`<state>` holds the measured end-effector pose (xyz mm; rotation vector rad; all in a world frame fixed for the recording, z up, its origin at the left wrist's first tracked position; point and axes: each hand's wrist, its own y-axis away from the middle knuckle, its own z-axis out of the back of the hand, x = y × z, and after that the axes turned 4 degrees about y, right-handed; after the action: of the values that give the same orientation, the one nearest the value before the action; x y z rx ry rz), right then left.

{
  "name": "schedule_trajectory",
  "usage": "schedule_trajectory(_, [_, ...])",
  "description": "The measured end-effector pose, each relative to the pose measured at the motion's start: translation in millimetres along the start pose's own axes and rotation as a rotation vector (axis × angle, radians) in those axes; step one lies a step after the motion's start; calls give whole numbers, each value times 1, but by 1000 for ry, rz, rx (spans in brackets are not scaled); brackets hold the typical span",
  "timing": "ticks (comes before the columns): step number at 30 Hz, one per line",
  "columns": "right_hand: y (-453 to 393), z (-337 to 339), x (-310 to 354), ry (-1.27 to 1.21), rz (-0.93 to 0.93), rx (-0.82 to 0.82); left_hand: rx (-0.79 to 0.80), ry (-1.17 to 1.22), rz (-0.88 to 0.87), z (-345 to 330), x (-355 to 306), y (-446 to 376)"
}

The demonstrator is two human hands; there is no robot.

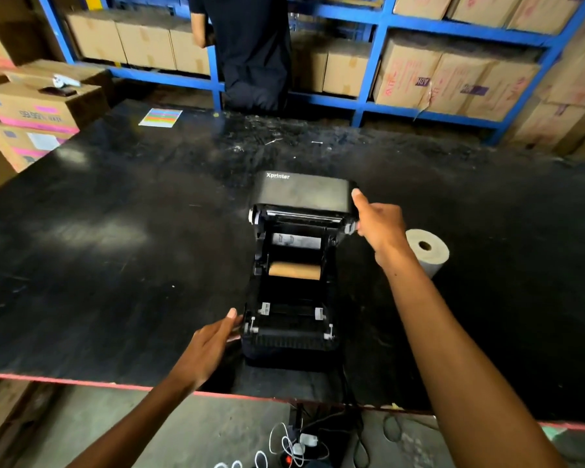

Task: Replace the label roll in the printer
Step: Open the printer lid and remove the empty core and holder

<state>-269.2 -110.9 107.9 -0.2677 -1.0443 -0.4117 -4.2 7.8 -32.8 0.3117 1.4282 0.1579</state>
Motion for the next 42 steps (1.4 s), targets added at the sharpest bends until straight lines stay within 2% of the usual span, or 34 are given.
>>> schedule_trajectory(6, [-6, -10, -7, -290, 55, -18, 1, 15, 25, 5, -1, -4])
schedule_trajectory(9, [-4, -13, -15, -341, 78, 82, 24, -15, 41, 14, -1, -13])
schedule_trajectory(13, [2, -14, -31, -270, 111, 308, 34, -42, 40, 22, -9, -30])
schedule_trajectory(16, [14, -20, -50, -212, 91, 297, -65, -42, -71, 18, -21, -41])
schedule_trajectory(20, [36, -34, -83, 122, 76, 322, -93, -151, -294, -1, -44, -54])
schedule_trajectory(21, [40, -36, -90, 213, 87, 330, -96, -194, -304, -7, -45, -60])
schedule_trajectory(23, [49, -42, -100, 344, 125, 321, -89, -302, -213, -17, -44, -71])
schedule_trajectory(24, [53, -45, -103, 372, 139, 323, -84, -383, -161, -21, -42, -74])
schedule_trajectory(26, [62, -50, -107, 376, 149, 346, -73, -528, -170, -29, -37, -79])
schedule_trajectory(28, [68, -52, -105, 314, 149, 356, -102, -534, -231, -32, -39, -78])
schedule_trajectory(30, [70, -49, -99, 211, 155, 326, -113, -444, -256, -33, -47, -73])
schedule_trajectory(35, [75, -26, -78, -154, 230, 144, -115, -109, -359, -39, -74, -45])
schedule_trajectory(37, [74, -14, -78, -243, 251, 61, -127, -60, -409, -48, -81, -38])
schedule_trajectory(42, [55, 26, -107, -471, 102, -64, -29, 80, -421, -109, -96, -38])
